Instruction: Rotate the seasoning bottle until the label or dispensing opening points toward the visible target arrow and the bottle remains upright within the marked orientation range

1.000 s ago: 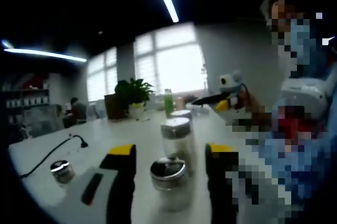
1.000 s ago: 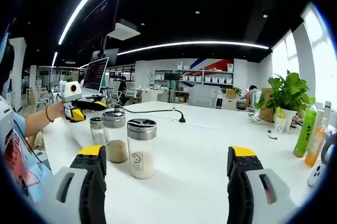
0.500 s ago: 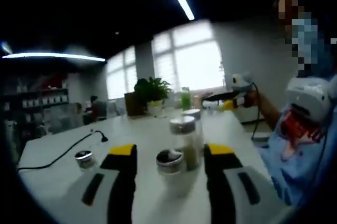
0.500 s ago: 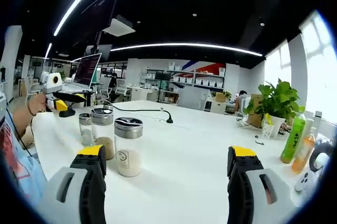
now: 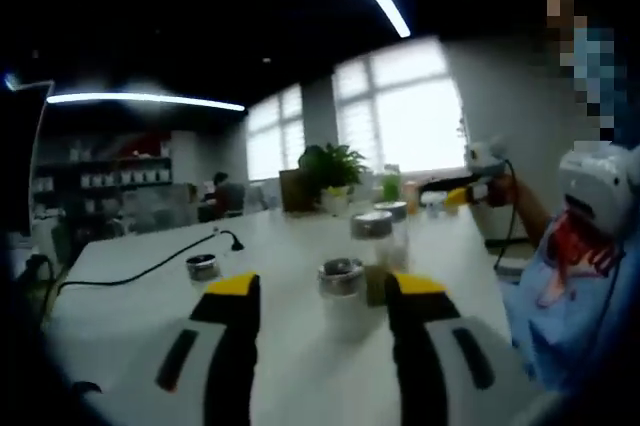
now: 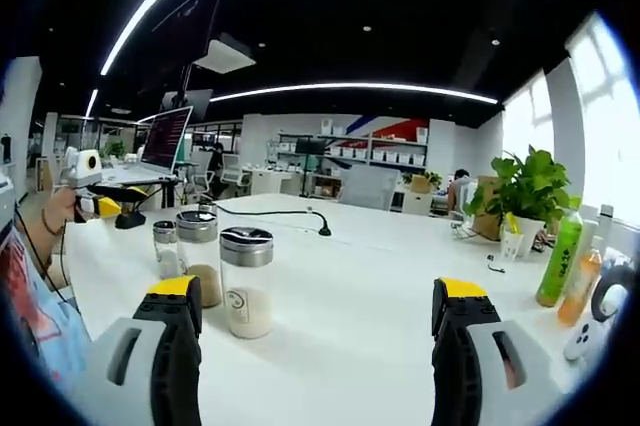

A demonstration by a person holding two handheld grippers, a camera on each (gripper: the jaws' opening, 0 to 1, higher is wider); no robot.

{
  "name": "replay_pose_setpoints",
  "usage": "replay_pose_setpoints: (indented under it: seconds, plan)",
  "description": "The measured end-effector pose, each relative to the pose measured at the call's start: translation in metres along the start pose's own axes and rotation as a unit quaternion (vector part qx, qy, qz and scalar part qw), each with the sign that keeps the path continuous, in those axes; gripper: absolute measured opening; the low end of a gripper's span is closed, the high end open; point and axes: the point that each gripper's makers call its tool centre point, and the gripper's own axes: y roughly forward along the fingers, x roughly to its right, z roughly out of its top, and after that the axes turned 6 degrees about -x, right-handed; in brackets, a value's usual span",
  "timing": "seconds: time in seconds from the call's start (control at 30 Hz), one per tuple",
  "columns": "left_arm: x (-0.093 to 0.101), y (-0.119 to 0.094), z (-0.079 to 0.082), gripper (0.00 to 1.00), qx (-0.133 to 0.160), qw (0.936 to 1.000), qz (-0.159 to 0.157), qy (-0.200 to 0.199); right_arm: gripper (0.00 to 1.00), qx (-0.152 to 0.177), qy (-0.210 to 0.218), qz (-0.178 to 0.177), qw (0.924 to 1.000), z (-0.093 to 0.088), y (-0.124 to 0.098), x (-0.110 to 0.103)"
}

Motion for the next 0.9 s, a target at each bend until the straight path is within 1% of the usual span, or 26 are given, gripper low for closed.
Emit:
replay_pose_setpoints:
  seconds: [0.07,0.23,0.33,0.43,0.5,0.57,0.7,0.83,0.9]
  plan:
    - [-0.001,-0.004,-0.001,0.54,0.002,0.9998,0.019,-0.006,0.99,0.000,-0.002,0.000,1.0000,0.000,0.000,0.000]
    - [-0.012,-0.015,0.001,0.55,0.004,0.9974,0.071,0.012,0.99,0.001,0.000,-0.001,1.0000,0.001,-0.001,-0.001]
    - [-0.020,-0.016,0.008,0.55,0.011,0.9955,0.093,0.013,0.99,0.003,-0.004,-0.007,1.0000,0.004,-0.002,-0.001]
    - [-0.026,-0.015,0.009,0.55,0.007,0.9934,0.114,0.016,0.99,0.008,-0.005,-0.002,1.0000,0.008,-0.004,-0.006]
    - [-0.030,-0.015,0.010,0.55,0.013,0.9919,0.126,0.008,0.98,0.012,-0.008,-0.002,0.9999,0.010,-0.005,-0.007]
    - [-0.028,-0.011,0.008,0.55,0.002,0.9933,0.116,0.003,0.98,0.011,-0.013,-0.006,0.9998,0.010,-0.005,-0.006]
    - [-0.031,-0.009,0.015,0.56,0.008,0.9927,0.120,-0.002,0.97,0.006,0.000,-0.004,1.0000,0.007,-0.004,-0.005]
    - [-0.040,-0.006,0.020,0.56,0.013,0.9909,0.134,-0.001,0.97,0.005,-0.002,-0.004,1.0000,0.007,-0.005,-0.007]
    - [-0.048,-0.004,0.023,0.56,0.015,0.9900,0.140,-0.004,0.97,0.007,0.000,-0.001,1.0000,0.007,-0.005,-0.009]
